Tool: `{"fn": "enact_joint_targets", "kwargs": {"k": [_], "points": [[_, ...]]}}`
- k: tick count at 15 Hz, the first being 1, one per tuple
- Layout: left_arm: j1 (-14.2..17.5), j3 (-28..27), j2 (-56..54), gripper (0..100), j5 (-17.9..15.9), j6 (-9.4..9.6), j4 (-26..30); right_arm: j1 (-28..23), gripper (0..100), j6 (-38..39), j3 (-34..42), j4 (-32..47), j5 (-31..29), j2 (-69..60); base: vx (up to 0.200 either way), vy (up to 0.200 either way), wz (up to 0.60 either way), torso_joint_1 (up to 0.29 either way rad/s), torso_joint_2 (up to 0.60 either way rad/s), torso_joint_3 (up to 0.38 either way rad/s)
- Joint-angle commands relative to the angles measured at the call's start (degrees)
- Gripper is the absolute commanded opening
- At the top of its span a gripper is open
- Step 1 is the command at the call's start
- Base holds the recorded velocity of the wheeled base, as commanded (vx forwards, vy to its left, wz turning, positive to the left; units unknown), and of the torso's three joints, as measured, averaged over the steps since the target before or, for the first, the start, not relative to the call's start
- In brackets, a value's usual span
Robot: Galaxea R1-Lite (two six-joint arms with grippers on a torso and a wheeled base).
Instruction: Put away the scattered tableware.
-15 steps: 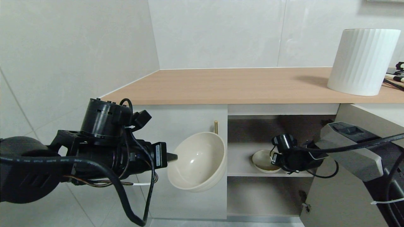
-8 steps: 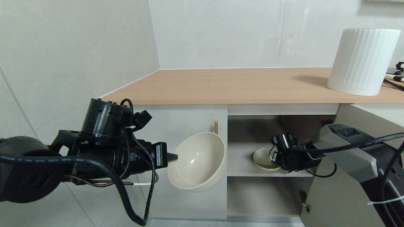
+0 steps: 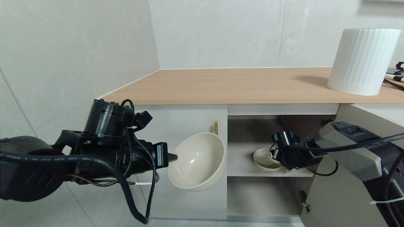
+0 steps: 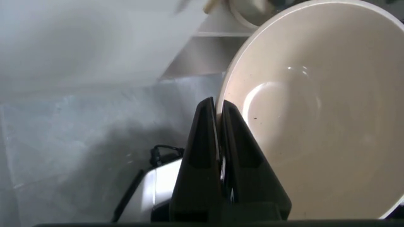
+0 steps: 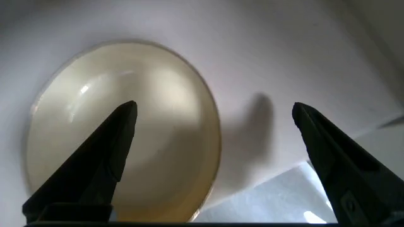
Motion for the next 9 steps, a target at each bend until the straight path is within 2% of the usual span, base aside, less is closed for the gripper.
{"fn": "enact_joint_targets", "kwargs": {"k": [1,3,4,5,7,9], "points": [[0.0,-1.45,2.63,0,2.19,0.1,0.01,1.65,100,1.15,9.68,0.17,1.18,-12.17,0.0,0.0,0.0,0.0,0.0,0.0],[-1.14,-2.94,5.88,0,6.93,0.1,0.01,4.63,100,0.18,15.39,0.25,4.26,-20.25,0.0,0.0,0.0,0.0,0.0,0.0],[-1.49,-3.21,6.41,0,7.9,0.1,0.01,5.16,100,-0.52,16.36,0.25,4.43,-21.75,0.0,0.0,0.0,0.0,0.0,0.0],[-3.51,-3.56,8.61,0,12.03,0.1,0.01,7.97,100,-4.12,21.28,0.17,4.43,-28.6,0.0,0.0,0.0,0.0,0.0,0.0],[-5.97,-3.56,10.45,0,14.4,0.19,0.01,10.7,100,-5.36,24.09,1.4,4.69,-35.46,0.0,0.0,0.0,0.0,0.0,0.0],[-8.7,-3.21,12.82,0,15.54,0.19,0.45,14.39,100,-6.15,25.32,8.69,7.33,-43.28,0.0,0.0,0.0,0.0,0.0,0.0]]}}
